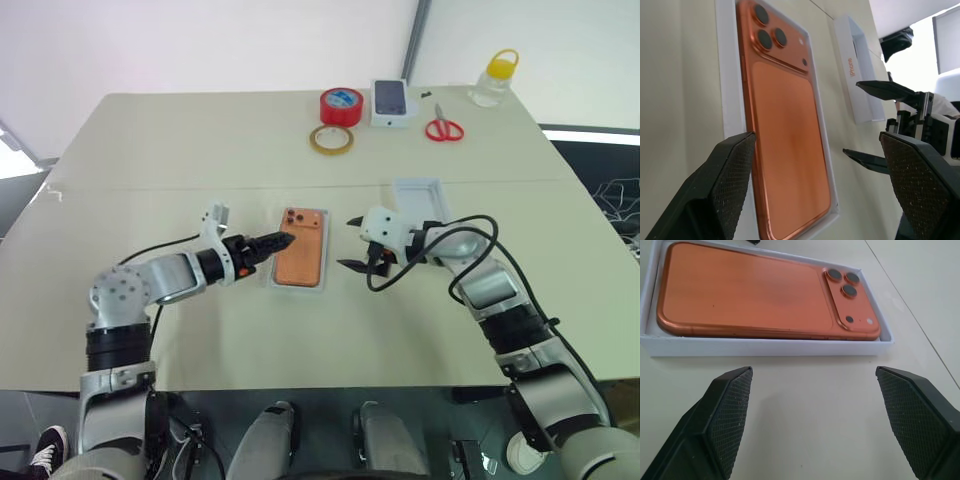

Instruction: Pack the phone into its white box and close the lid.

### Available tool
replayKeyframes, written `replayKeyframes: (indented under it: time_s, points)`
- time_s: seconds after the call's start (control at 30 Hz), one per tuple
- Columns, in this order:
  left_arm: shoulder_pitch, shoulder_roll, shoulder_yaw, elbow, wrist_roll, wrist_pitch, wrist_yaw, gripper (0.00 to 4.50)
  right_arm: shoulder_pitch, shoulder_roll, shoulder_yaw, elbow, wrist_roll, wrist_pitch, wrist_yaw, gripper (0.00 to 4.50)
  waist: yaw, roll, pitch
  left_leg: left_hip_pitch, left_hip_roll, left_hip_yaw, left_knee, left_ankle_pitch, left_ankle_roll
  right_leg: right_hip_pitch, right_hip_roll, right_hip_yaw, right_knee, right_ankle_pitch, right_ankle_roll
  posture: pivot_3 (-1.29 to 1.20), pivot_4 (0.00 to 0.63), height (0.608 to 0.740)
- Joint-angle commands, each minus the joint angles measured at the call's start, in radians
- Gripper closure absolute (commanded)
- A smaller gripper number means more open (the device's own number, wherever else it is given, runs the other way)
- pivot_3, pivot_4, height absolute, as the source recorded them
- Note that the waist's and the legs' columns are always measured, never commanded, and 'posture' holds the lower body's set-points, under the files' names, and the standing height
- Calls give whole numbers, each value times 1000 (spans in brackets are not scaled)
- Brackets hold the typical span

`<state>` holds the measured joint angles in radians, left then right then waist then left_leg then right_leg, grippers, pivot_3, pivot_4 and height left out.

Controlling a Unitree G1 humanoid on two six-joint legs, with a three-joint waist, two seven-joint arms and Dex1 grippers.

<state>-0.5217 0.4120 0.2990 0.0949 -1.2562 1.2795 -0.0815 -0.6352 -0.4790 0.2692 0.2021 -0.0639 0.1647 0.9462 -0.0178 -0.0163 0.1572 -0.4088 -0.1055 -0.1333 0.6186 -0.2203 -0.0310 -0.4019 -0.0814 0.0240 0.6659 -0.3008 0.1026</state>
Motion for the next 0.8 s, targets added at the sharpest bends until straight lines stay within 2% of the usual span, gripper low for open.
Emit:
replayKeyframes:
  time_s: [0.03,0.23,0.27,0.3,0.33,0.37,0.43,0.5,0.53,0.6,0.7,0.8]
  points:
    - [-12,29,16,-70,-21,33,-14,347,-25,5,-6,-22,5,-15,-7,363,0,0,0,0,0,0,0,0,0,0,0,0,0,0,0,0,150,740]
    - [-26,71,87,-82,-14,-5,-18,347,-28,10,-13,-15,13,-10,-9,363,-2,0,0,0,0,0,0,0,0,-1,0,0,0,0,0,0,150,740]
    - [-34,70,108,-76,-11,-32,-17,865,-29,11,-17,-14,21,-4,-6,363,-2,0,0,0,0,0,0,0,0,-1,0,0,0,0,0,0,150,740]
    - [-36,81,110,-76,34,-74,-21,1122,-33,12,-22,-6,19,2,-15,616,-1,0,0,0,0,0,0,0,0,-1,0,0,0,0,0,0,150,740]
    - [-35,95,98,-78,86,-113,-28,1566,-36,12,-25,1,19,5,-18,884,-1,0,0,0,0,0,0,0,0,-1,0,0,0,0,0,0,150,740]
    - [-16,134,36,-96,193,-190,-76,1965,-36,11,-23,3,22,0,-12,1114,-1,0,0,0,0,0,0,0,0,-1,0,0,0,0,0,0,150,740]
    - [20,195,-86,-115,371,-330,-175,3054,-40,13,-19,11,16,-10,-18,2207,-3,0,0,0,0,0,0,0,0,-1,0,0,0,0,0,0,150,740]
    - [40,216,-178,-99,500,-453,-246,4127,-50,21,-9,32,-5,-20,-43,3231,1,1,0,0,0,1,-2,0,0,-1,0,1,0,0,0,0,150,740]
    - [50,225,-224,-90,565,-517,-284,4500,-53,25,-2,43,-17,-24,-55,3771,3,1,0,0,0,1,-2,0,0,-1,0,1,-1,0,0,0,150,740]
    - [73,226,-290,-63,665,-613,-345,4500,-55,40,8,56,-34,-28,-77,4462,5,1,0,0,0,1,-2,0,0,-1,0,1,-1,0,0,0,150,740]
    - [87,202,-355,-1,784,-748,-405,4500,-45,57,35,52,-68,-35,-105,4462,4,0,0,0,0,1,-3,0,0,-2,0,1,-1,0,0,0,150,740]
    - [73,166,-399,61,858,-809,-447,4500,-38,68,61,48,-103,-46,-130,4462,2,1,0,0,0,1,-3,0,0,-2,0,1,0,0,0,0,150,740]
